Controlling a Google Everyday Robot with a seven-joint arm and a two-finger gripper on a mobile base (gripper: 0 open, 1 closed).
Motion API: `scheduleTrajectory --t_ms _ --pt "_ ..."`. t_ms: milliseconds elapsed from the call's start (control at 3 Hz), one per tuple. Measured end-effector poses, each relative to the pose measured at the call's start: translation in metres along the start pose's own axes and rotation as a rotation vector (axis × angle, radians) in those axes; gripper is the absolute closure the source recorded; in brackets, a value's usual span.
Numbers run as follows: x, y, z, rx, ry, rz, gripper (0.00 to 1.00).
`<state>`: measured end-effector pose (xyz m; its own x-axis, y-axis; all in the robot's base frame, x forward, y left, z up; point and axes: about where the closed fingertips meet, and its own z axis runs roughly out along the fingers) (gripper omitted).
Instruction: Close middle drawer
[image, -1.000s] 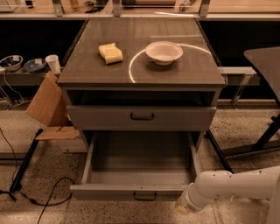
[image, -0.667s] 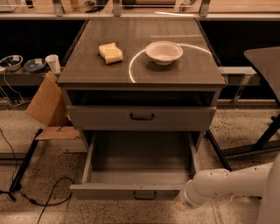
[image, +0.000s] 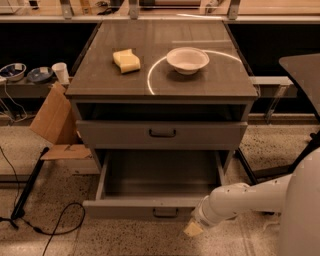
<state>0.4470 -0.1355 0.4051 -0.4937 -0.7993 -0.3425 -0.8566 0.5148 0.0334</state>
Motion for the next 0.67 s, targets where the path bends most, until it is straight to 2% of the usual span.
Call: scheduleTrajectory --t_ms 333,667 --pt "0.000 0.001 0.000 0.000 0.000 0.000 0.00" --pt "-0.020 -0.008 0.012 0.007 0.001 -0.016 0.00"
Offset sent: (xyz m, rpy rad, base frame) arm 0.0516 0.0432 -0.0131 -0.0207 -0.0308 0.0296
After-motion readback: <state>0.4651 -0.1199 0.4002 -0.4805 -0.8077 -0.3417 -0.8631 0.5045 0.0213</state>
